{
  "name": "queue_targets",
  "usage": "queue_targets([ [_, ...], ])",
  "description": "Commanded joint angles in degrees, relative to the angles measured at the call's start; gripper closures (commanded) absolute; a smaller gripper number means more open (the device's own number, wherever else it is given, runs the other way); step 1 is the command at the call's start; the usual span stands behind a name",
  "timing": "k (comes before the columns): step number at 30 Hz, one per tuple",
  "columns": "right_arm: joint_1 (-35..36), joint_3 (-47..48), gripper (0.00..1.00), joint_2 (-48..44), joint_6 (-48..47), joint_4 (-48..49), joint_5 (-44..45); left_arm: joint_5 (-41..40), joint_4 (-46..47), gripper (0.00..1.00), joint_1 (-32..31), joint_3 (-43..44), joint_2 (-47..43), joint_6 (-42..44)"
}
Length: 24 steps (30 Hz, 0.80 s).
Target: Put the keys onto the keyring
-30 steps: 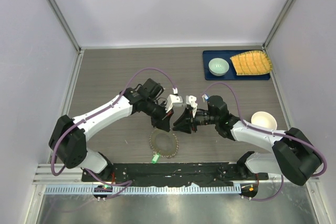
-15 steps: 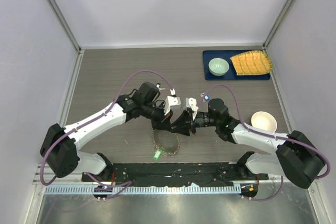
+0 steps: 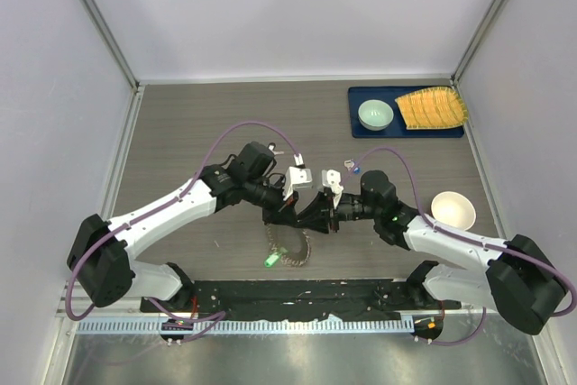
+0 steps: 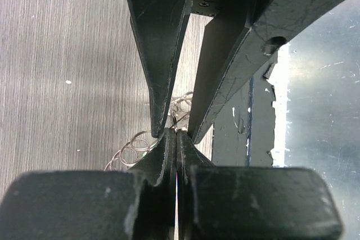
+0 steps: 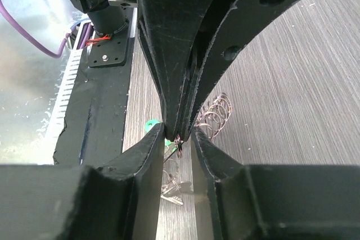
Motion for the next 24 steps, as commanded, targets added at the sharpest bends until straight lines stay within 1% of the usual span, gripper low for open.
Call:
queue_targets([
  [1,0.38,-0.01,0.68,-2.11,-2.03,-1.54,-0.09,-0.12,-0.21,1.00,0.52,2.31,-0.93,1.14],
  [8,0.38,-0.10,0.58,-2.11,-1.94,-2.24,2.19,-0.03,-0.74,1.00,0.52,2.31,-1.80,1.66],
  [11,0.38,-0.10,0.58,-2.37,-2.03,-2.24,1.94,-0.03,-0.48,1.00,0.52,2.05,-2.15,1.75],
  [14,0.38,-0.01,0.64,-1.94,-1.77,-1.63,1.15,0.93,0.14,1.00,0.52,2.05,-1.98,1.49],
  [15,0.38,-0.10,0.68,-1.67,-1.50,-1.01,0.54,1.11,0.40,1.00,0.52,2.05,-1.98,1.49],
  [17,0.39,-0.10,0.74,-0.97,-0.89,-0.40,-0.17,1.46,0.40,1.00,0.52,2.22,-1.72,1.49],
  [18,0.38,-0.10,0.80,-0.97,-0.89,0.04,-0.43,1.55,0.40,1.00,0.52,2.31,-1.71,1.31],
  [20,0.38,-0.10,0.90,-0.88,-0.71,0.22,-0.61,1.55,0.40,1.00,0.52,2.31,-1.71,1.23],
  [21,0.38,-0.10,0.98,-0.88,-0.71,0.22,-0.52,1.46,0.23,1.00,0.43,2.31,-1.63,1.31],
  [24,0.38,-0.27,0.99,-1.23,-0.62,0.22,-0.26,0.41,0.31,1.00,0.52,2.14,-2.06,0.96],
])
